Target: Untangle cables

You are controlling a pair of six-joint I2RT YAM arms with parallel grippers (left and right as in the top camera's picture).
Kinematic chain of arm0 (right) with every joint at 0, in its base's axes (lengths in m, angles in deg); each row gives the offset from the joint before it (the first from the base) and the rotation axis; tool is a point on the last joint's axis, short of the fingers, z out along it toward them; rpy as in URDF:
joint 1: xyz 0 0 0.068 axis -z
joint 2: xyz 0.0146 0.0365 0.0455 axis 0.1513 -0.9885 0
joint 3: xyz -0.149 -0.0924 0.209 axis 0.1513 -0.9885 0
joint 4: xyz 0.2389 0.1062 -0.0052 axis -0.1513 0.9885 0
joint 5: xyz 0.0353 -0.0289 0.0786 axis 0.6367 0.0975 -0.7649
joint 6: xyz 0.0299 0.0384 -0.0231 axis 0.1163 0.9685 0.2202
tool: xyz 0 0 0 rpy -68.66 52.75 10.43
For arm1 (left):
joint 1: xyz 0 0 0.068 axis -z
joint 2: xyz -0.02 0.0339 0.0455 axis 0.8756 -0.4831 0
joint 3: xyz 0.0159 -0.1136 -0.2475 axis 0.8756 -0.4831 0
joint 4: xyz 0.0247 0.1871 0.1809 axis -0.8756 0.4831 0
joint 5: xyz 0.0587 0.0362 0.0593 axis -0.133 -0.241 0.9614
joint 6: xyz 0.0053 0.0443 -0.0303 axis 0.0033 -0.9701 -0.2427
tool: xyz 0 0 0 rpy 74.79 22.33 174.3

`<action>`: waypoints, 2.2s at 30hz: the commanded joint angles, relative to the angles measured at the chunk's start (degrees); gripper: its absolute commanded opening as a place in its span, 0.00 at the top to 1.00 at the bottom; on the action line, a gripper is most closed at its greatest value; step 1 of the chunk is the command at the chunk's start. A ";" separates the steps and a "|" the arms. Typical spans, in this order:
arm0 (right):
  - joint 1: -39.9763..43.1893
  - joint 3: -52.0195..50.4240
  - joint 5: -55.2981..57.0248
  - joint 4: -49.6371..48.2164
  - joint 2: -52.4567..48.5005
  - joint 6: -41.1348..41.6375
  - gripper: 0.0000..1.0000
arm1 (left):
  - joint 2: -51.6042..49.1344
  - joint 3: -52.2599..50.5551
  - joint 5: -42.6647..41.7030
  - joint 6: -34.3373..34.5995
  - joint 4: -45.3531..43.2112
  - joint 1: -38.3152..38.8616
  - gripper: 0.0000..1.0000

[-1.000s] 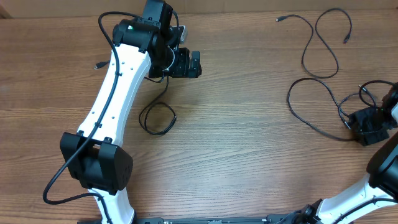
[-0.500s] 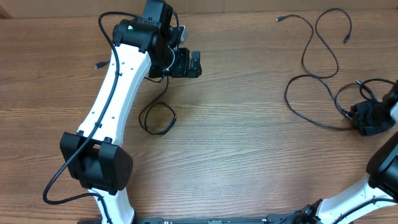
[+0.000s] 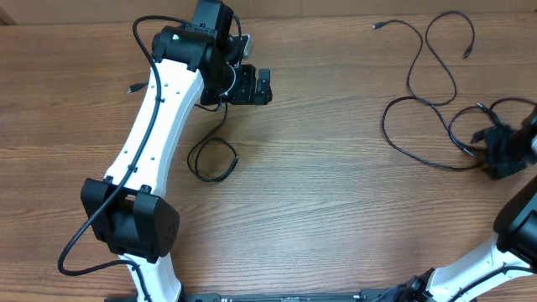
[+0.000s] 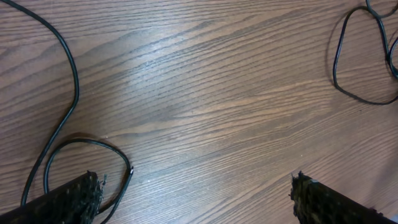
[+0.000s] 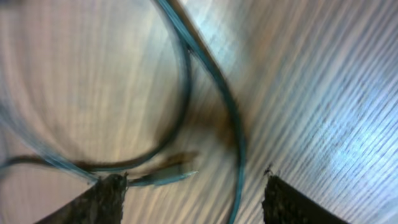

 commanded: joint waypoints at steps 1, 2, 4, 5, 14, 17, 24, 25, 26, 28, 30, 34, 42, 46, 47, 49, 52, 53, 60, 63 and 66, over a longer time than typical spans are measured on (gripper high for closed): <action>0.04 11.26 -0.33 5.09 -0.02 -1.66 0.27 | 0.42 1.38 0.37 0.55 -0.07 0.22 0.00; -0.07 13.86 -0.55 6.99 -0.02 -1.66 0.27 | 0.42 1.38 0.37 0.55 -0.07 0.22 0.01; -0.59 17.42 -1.99 8.74 0.00 -1.70 0.28 | 0.42 1.38 0.35 0.57 -0.07 0.22 0.00; -1.16 18.60 -3.39 8.76 -0.02 -1.95 0.30 | 0.42 1.38 0.37 0.55 -0.09 0.22 0.01; -12.46 18.95 -4.55 -1.60 -4.20 -3.39 0.32 | 0.42 1.38 0.35 0.57 -0.07 0.22 0.00; -16.39 18.95 -4.46 -5.64 -7.43 -3.39 0.27 | 0.42 1.38 0.35 0.55 -0.09 0.22 0.00; -20.46 18.95 7.56 -6.03 -11.91 2.62 0.32 | 0.42 1.36 0.35 0.55 -0.09 0.22 0.01; -20.44 18.95 8.33 -5.81 -12.02 3.13 0.32 | 0.42 1.38 0.35 0.57 -0.07 0.22 0.00; -20.44 18.95 8.41 -5.81 -12.07 3.10 0.31 | 0.42 1.38 0.35 0.57 -0.09 0.22 0.01; -20.20 18.95 8.48 -5.84 -12.07 3.08 0.31 | 0.42 1.38 0.35 0.57 -0.07 0.22 0.00; -20.06 18.93 9.29 -5.77 -12.11 3.08 0.31 | 0.42 1.38 0.35 0.55 -0.07 0.22 0.00; -20.06 18.93 10.01 -6.10 -12.63 3.10 0.31 | 0.42 1.38 0.35 0.55 -0.07 0.22 0.00; -20.13 18.93 8.74 -7.37 -16.68 3.10 0.31 | 0.42 1.38 0.35 0.57 -0.07 0.22 0.00; -20.13 18.93 8.74 -8.81 -16.98 3.08 0.31 | 0.42 1.38 0.35 0.55 -0.07 0.22 0.00; -20.11 18.93 8.76 -9.18 -16.98 3.08 0.31 | 0.42 1.38 0.35 0.55 -0.09 0.22 0.01; -20.13 18.93 8.74 -9.79 -16.98 3.08 0.31 | 0.42 1.38 0.35 0.55 -0.07 0.22 0.00; -20.13 18.93 8.72 -10.73 -17.25 3.08 0.34 | 0.42 1.38 0.37 0.55 -0.07 0.22 0.00; -20.20 18.93 8.72 -10.99 -17.49 3.08 0.35 | 0.42 1.38 0.35 0.57 -0.07 0.22 0.01; -20.28 18.93 4.92 -13.22 -20.28 3.10 0.66 | 0.42 1.38 0.37 0.55 -0.07 0.22 0.01; -20.28 18.95 3.63 -14.93 -20.41 3.67 0.85 | 0.42 1.38 0.37 0.55 -0.07 0.22 0.00; -20.28 19.06 -0.28 -18.18 -20.39 4.22 0.96 | 0.42 1.38 0.35 0.55 -0.07 0.22 0.00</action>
